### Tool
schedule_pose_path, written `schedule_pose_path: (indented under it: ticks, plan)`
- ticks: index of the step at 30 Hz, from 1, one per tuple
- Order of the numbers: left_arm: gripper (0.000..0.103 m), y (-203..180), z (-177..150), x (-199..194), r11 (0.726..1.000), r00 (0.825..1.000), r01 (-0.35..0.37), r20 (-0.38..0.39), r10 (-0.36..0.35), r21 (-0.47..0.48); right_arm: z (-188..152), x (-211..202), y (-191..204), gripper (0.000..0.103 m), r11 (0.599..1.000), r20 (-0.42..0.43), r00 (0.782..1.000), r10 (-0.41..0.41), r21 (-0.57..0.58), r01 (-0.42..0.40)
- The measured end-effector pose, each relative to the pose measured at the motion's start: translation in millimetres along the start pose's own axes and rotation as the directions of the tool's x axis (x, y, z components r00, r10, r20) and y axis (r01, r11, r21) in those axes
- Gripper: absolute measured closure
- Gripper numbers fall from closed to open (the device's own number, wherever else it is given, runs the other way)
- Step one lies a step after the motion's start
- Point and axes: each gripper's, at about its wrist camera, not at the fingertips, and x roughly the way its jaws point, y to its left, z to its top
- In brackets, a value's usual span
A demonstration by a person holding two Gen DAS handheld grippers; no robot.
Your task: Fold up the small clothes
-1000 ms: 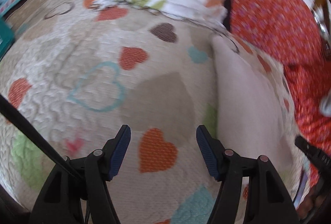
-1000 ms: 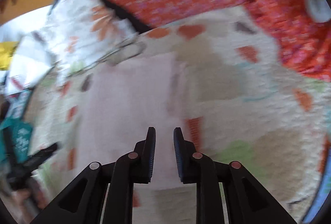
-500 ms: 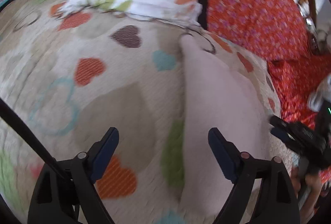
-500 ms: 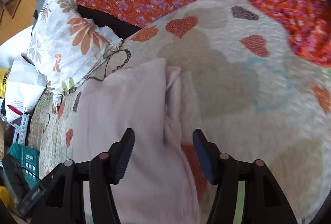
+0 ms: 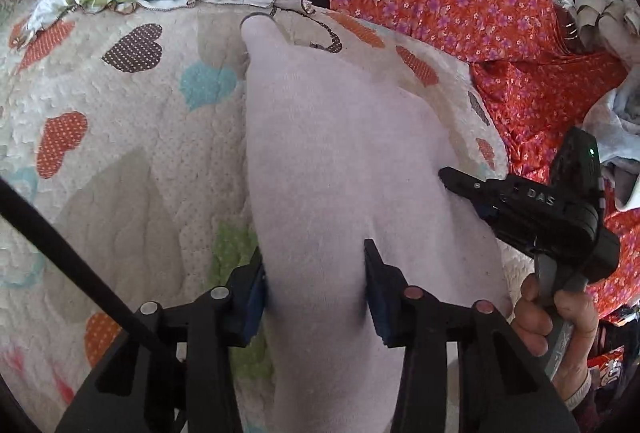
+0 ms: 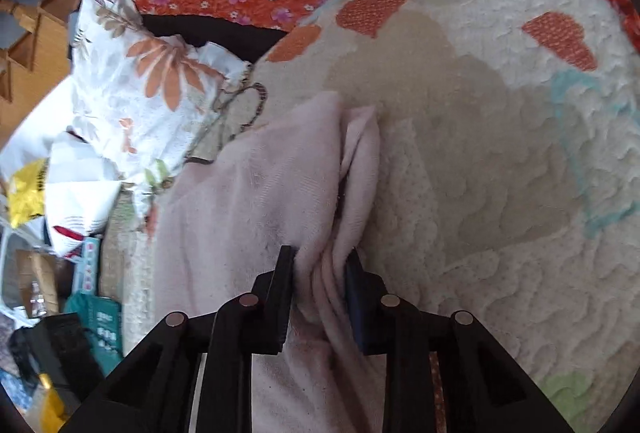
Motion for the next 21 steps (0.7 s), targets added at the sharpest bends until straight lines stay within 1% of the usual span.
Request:
schedule_pose_path:
  ticks: [1, 3, 5, 7, 8, 10, 11, 13, 14, 15, 16, 17, 18, 19, 20, 21]
  plan:
    - [0.059, 0.8, -2.6, -2.9, 1.000, 1.000, -0.014, 0.000, 0.014, -0.001, -0.4, -2.2, 1.1, 0.073, 1.000, 0.011, 1.000, -0.023, -0.001, 0.023]
    - [0.057, 3.5, -7.1, -9.0, 1.000, 1.000, -0.027, 0.007, 0.027, -0.010, 1.0, -11.7, 2.6, 0.072, 0.998, 0.051, 0.997, -0.065, -0.013, 0.065]
    - [0.053, 7.9, -12.7, -18.5, 0.999, 1.000, -0.015, 0.013, 0.015, -0.033, 2.7, -30.0, 8.1, 0.072, 0.995, 0.141, 0.986, -0.093, -0.032, 0.098]
    - [0.049, 12.9, -18.7, -26.8, 0.998, 1.000, 0.010, 0.016, -0.009, -0.063, 3.4, -45.7, 14.8, 0.072, 0.993, 0.217, 0.973, -0.080, -0.066, 0.097]
    - [0.048, 16.5, -20.6, -31.0, 0.997, 1.000, 0.019, 0.018, -0.017, -0.077, 1.9, -53.2, 23.0, 0.072, 0.993, 0.244, 0.969, -0.046, -0.099, 0.072]
    - [0.047, 23.3, -22.6, -38.4, 0.995, 0.999, 0.025, 0.030, -0.022, -0.100, -1.3, -55.1, 35.6, 0.072, 0.989, 0.231, 0.972, 0.041, -0.149, -0.006]
    - [0.047, 25.9, -23.6, -41.7, 0.993, 0.999, 0.027, 0.037, -0.023, -0.111, -5.2, -50.9, 44.3, 0.072, 0.981, 0.192, 0.976, 0.106, -0.183, -0.071]
    - [0.046, 32.5, -23.1, -48.9, 0.990, 0.998, 0.033, 0.061, -0.024, -0.140, -12.2, -36.5, 53.2, 0.072, 0.966, 0.110, 0.977, 0.184, -0.204, -0.158]
    - [0.046, 35.1, -22.2, -51.1, 0.988, 0.997, 0.035, 0.071, -0.024, -0.151, -16.1, -24.7, 54.8, 0.072, 0.960, 0.056, 0.976, 0.212, -0.198, -0.197]
    - [0.044, 38.5, -20.7, -53.3, 0.986, 0.996, 0.037, 0.084, -0.023, -0.165, -18.9, -14.7, 53.7, 0.072, 0.958, 0.011, 0.975, 0.221, -0.189, -0.215]
    - [0.042, 40.9, -19.4, -54.2, 0.983, 0.996, 0.038, 0.091, -0.022, -0.178, -21.0, -3.2, 51.0, 0.072, 0.965, -0.025, 0.981, 0.190, -0.177, -0.191]
    - [0.041, 44.0, -19.0, -54.9, 0.981, 0.995, 0.040, 0.094, -0.022, -0.192, -22.3, 5.2, 46.2, 0.074, 0.979, -0.034, 0.993, 0.116, -0.167, -0.120]
    - [0.040, 47.5, -19.2, -54.7, 0.977, 0.995, 0.044, 0.096, -0.024, -0.208, -20.3, 8.7, 41.8, 0.081, 0.984, -0.026, 0.996, 0.083, -0.154, -0.086]
    - [0.039, 49.9, -19.6, -54.1, 0.975, 0.995, 0.048, 0.094, -0.028, -0.218, -17.4, 6.3, 35.7, 0.082, 0.989, -0.004, 0.998, 0.064, -0.132, -0.064]
    - [0.039, 52.6, -20.0, -53.4, 0.972, 0.995, 0.055, 0.090, -0.035, -0.230, -12.6, -2.6, 28.4, 0.081, 0.995, 0.043, 0.999, 0.013, -0.099, -0.009]
    - [0.037, 54.6, -20.1, -52.0, 0.969, 0.996, 0.062, 0.084, -0.043, -0.239, -10.0, -9.4, 25.5, 0.077, 0.996, 0.077, 0.997, -0.017, -0.087, 0.024]
